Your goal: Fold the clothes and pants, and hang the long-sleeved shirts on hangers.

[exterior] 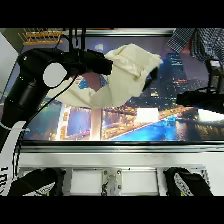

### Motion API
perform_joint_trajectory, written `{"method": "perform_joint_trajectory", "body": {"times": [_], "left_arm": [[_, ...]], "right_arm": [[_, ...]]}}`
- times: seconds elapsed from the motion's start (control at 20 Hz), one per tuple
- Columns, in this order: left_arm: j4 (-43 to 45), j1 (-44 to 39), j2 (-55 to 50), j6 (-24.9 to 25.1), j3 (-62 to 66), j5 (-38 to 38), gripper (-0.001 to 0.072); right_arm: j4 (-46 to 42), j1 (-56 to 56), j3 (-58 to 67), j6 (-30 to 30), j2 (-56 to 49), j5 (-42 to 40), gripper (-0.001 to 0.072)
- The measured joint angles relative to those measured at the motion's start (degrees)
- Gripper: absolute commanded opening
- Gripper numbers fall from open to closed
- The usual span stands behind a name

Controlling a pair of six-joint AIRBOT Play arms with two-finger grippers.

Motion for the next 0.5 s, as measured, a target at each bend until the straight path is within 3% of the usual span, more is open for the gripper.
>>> {"method": "perform_joint_trajectory", "body": {"times": [0.1, 0.15, 0.2, 0.5], "left_arm": [[-1.18, -0.52, 0.00, -1.07, -3.41, -1.44, 0.0010], [-2.25, -0.68, 0.00, -1.46, -6.45, -1.60, 0.0274], [-2.89, -0.76, 0.00, -1.97, -9.62, -1.29, 0.0694], [-5.09, 6.45, 1.03, -6.64, -19.02, 0.59, 0.0708]], "right_arm": [[-0.61, -2.62, 0.42, -0.04, 0.72, 0.02, 0.0032], [-0.90, -3.65, 0.55, -0.04, 0.96, 0.00, 0.0032], [-1.01, -4.35, 0.63, -0.07, 1.11, 0.02, 0.0032], [-0.33, -5.70, 0.83, -0.22, 0.83, 0.02, 0.0034]]}}
